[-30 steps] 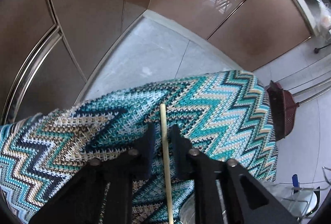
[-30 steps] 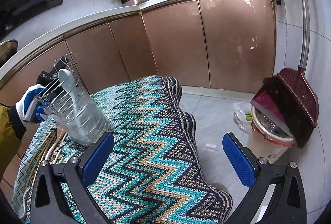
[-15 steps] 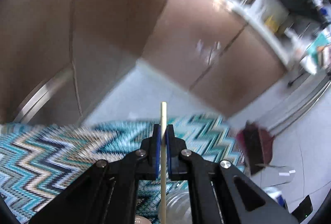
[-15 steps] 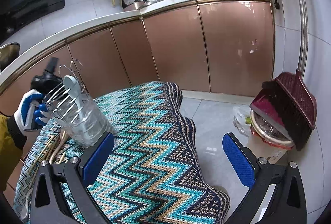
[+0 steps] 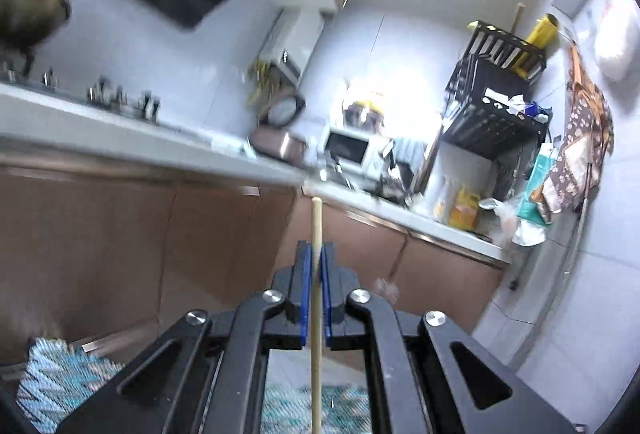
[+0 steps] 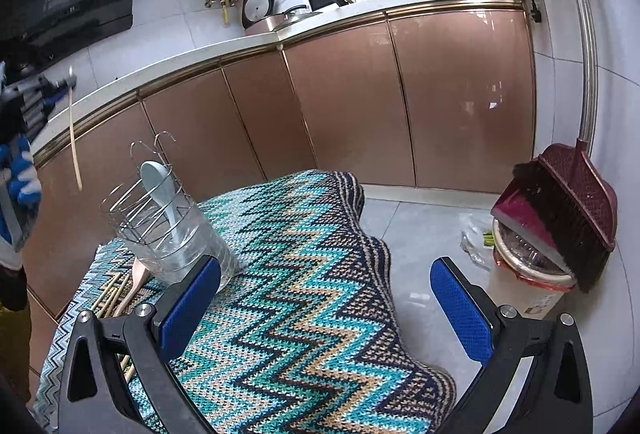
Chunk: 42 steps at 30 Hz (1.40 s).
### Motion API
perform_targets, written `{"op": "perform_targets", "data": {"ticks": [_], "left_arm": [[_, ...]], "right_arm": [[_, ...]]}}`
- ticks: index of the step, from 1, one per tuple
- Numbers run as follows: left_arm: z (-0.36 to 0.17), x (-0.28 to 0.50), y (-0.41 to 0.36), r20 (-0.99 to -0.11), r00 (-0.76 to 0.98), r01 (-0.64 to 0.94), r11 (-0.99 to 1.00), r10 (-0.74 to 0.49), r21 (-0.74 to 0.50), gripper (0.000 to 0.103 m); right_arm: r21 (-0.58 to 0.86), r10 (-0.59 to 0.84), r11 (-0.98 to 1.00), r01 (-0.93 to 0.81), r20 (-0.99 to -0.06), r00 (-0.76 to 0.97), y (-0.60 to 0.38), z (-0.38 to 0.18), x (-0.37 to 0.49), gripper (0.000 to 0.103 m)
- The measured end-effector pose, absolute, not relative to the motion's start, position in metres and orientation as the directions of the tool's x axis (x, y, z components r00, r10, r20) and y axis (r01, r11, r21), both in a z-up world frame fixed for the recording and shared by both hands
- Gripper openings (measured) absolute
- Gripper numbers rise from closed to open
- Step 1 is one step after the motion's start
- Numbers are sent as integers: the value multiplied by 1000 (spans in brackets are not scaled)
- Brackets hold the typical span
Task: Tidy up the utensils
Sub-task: 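Drop the chopstick into the wire holder and open the left tool, then move both tools back over the remaining chopsticks on the cloth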
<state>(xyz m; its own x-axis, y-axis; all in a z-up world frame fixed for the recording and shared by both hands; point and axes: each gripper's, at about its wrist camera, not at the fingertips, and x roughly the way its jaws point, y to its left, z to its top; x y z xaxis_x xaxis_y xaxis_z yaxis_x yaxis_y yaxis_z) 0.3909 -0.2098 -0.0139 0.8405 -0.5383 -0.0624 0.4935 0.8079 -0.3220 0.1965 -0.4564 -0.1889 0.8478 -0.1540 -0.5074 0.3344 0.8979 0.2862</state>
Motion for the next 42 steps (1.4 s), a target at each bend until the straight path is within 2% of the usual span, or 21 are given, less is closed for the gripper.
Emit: {"op": "perform_targets", "data": {"ticks": [5, 11, 15, 19, 21, 24, 34, 42], "left_arm": [[-34, 381, -232, -46, 871, 455, 840, -488, -294, 4], [-84, 375, -258, -101, 889, 411, 875, -447, -256, 4], [-96, 368, -263, -131, 886, 414, 887, -445, -206, 6], [-86, 354, -254, -146, 882, 418, 887, -448, -196, 10], [-75, 345, -245, -143, 883, 417, 888, -446, -197, 26], [-56, 327, -225, -140, 891, 405, 895, -432, -189, 36], [4, 244, -129, -193, 933, 300, 953, -304, -50, 39], [23, 171, -42, -281, 922, 254, 964, -267, -84, 40]], "right_arm": [[292, -155, 896, 335, -501, 851, -459, -188, 194, 103], [294, -156, 895, 334, -497, 853, -460, -189, 193, 103], [290, -152, 900, 325, -489, 859, -457, -185, 191, 103], [289, -144, 908, 304, -468, 872, -450, -176, 187, 103], [288, -140, 912, 292, -450, 882, -445, -168, 182, 103], [290, -133, 918, 271, -418, 899, -437, -152, 172, 103], [281, -100, 939, 196, -321, 942, -402, -93, 116, 103], [259, -50, 957, 128, -286, 957, -366, -50, 64, 103]]}}
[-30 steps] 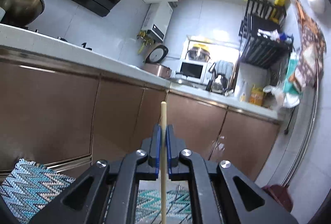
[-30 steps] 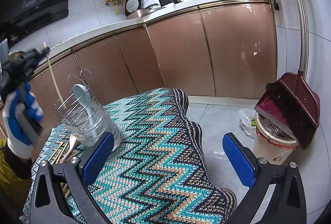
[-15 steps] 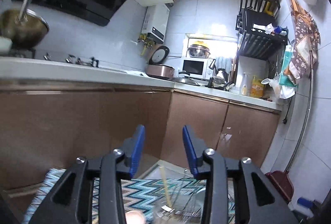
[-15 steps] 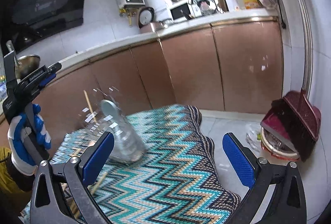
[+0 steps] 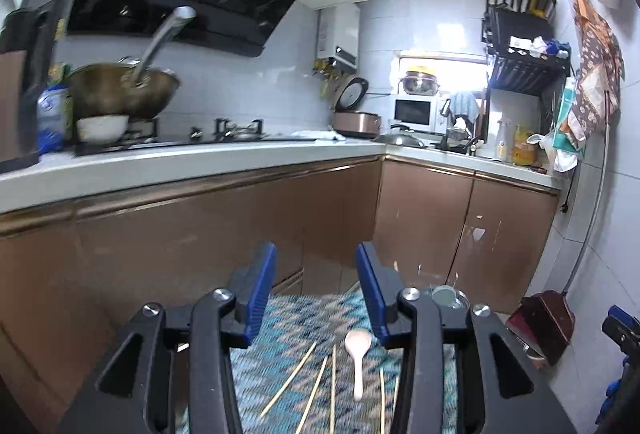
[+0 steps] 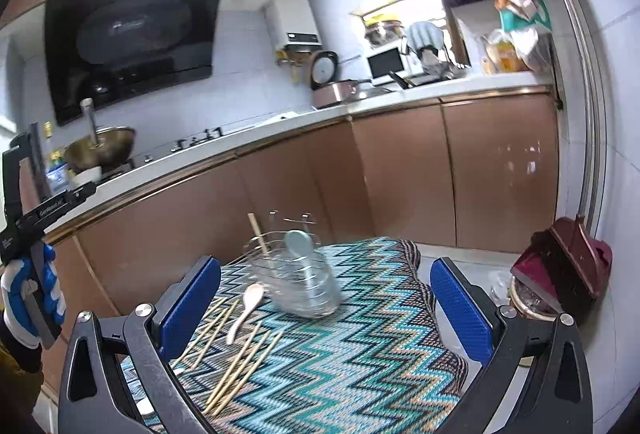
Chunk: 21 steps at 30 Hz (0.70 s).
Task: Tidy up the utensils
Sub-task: 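Move both tools back over the remaining chopsticks on the cloth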
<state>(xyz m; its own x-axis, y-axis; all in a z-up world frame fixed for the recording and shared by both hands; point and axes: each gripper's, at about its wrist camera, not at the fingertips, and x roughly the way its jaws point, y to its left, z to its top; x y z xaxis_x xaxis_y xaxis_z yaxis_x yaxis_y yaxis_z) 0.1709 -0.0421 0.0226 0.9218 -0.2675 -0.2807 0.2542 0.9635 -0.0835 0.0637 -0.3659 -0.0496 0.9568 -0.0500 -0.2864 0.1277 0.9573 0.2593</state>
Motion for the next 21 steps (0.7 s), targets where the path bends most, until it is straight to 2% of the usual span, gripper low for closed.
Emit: {"op": "perform_targets", "data": {"ticks": [5, 12, 21], "left_arm": [[19, 130, 0, -323, 912, 232, 967, -255, -109, 40], [8, 91, 40, -365, 898, 206, 967, -247, -147, 40], [-11, 100, 47, -463, 848, 199, 964, -258, -174, 40]], "right_arm": [[227, -3, 972, 66, -266, 964, -334, -27, 40, 103], [284, 59, 959, 2, -206, 977, -310, -3, 10, 103], [272, 149, 958, -88, -213, 966, -287, 2, 14, 103]]}}
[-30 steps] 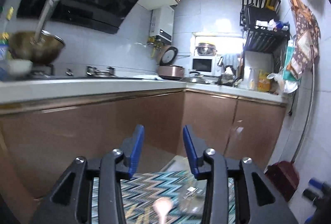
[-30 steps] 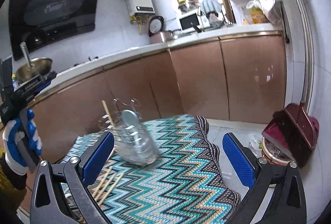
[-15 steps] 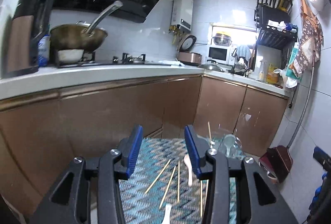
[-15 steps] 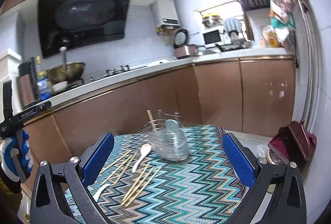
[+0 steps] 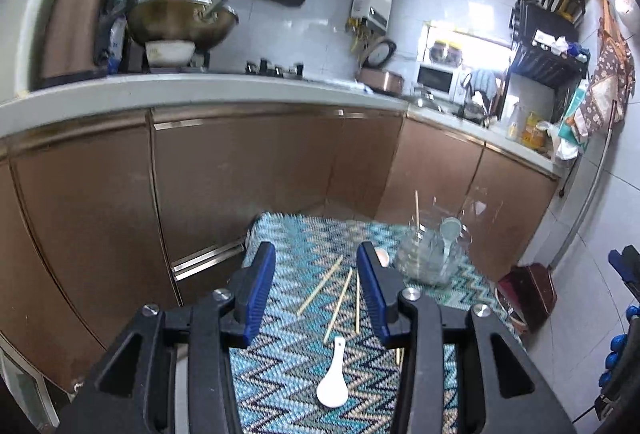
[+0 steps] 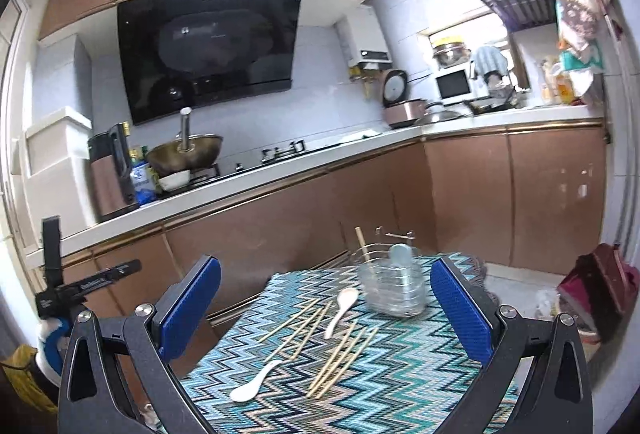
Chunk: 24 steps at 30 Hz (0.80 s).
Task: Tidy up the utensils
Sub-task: 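Move both tools back over the remaining chopsticks on the cloth, then grasp another wooden chopstick with the left tool while the right tool reaches for chopsticks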
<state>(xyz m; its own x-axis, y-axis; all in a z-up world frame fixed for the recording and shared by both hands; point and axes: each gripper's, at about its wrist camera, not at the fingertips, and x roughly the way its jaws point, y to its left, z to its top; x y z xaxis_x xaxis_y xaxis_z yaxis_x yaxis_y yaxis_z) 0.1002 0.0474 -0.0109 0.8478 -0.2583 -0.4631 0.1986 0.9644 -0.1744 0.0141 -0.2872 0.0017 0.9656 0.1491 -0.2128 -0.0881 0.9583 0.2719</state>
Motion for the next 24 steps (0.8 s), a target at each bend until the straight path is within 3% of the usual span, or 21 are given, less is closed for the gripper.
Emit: {"op": "perform_targets", "data": {"ticks": [13, 16, 20, 24], "left_arm": [[-88, 214, -8, -726, 562, 311, 915, -396, -257, 40], [-119, 254, -29, -787, 456, 333, 900, -415, -281, 40], [-149, 295, -49, -834, 366, 344, 893, -413, -291, 40], [-177, 333, -70, -872, 299, 346, 896, -387, -279, 39]], "right_arm": [[350, 250, 935, -64, -519, 818, -286, -57, 119, 103], [374, 275, 927, -37, -608, 745, -286, -84, 161, 93], [426, 326, 904, 12, -710, 624, -287, -129, 220, 71], [465, 372, 884, 58, -772, 515, -285, -172, 268, 59]]}}
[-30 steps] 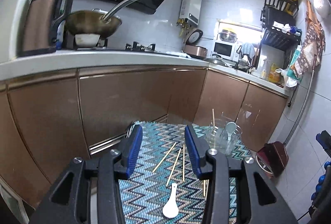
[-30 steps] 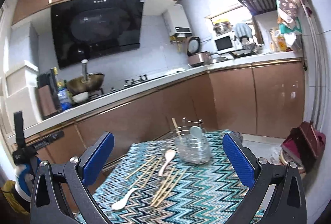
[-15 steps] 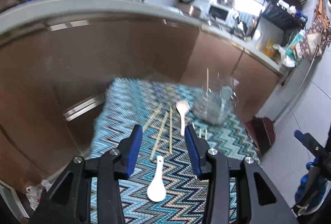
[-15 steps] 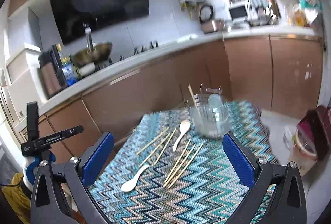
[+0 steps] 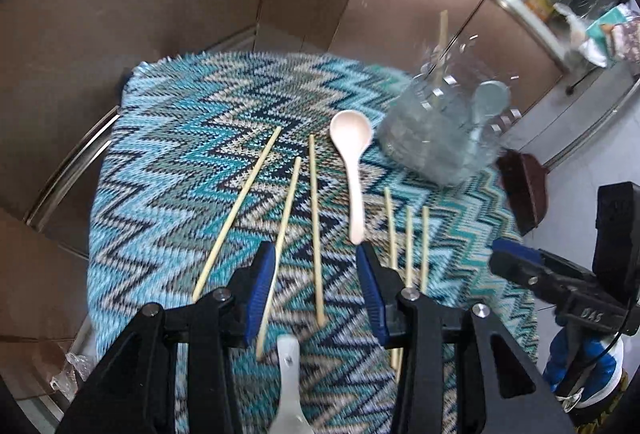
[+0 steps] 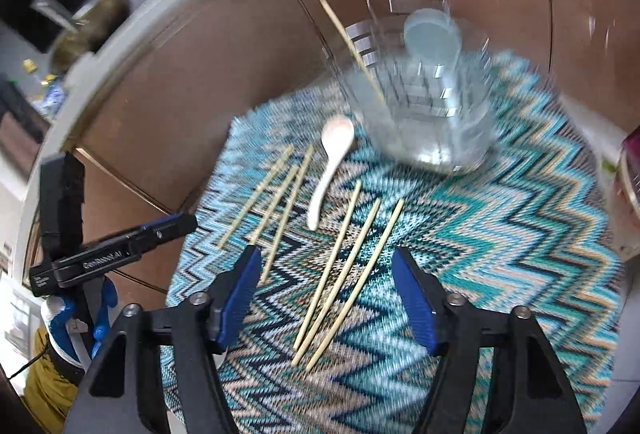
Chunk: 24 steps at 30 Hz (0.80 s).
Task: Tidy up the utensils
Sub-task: 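Grasp another wooden chopstick with the left tool while the right tool reaches for chopsticks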
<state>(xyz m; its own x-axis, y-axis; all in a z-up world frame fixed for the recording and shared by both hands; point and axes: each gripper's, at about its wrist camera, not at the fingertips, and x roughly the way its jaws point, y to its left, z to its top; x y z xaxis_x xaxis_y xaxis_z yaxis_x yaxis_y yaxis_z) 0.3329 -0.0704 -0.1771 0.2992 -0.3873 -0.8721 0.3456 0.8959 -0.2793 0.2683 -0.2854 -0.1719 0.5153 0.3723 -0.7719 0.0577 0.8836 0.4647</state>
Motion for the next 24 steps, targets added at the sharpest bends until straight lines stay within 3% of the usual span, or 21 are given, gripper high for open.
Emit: {"op": "perform_targets", "data": {"ticks": [5, 8, 12, 24], "left_arm": [[-199, 364, -85, -899, 239, 346, 897, -368, -275, 38], [-209, 378, -91, -904, 210, 349, 893, -371, -286, 29], [-219, 390, -95, -909, 186, 350, 890, -372, -293, 25], [-239, 406, -109, -935, 142, 383, 889, -325, -251, 16]], "right_arm": [[434, 362, 897, 87, -832, 421, -279, -206, 308, 45], [423, 359, 902, 84, -845, 396, -274, -215, 320, 38], [395, 342, 915, 79, -865, 368, -268, -224, 331, 29], [346, 303, 933, 96, -903, 306, -264, -249, 355, 23]]}}
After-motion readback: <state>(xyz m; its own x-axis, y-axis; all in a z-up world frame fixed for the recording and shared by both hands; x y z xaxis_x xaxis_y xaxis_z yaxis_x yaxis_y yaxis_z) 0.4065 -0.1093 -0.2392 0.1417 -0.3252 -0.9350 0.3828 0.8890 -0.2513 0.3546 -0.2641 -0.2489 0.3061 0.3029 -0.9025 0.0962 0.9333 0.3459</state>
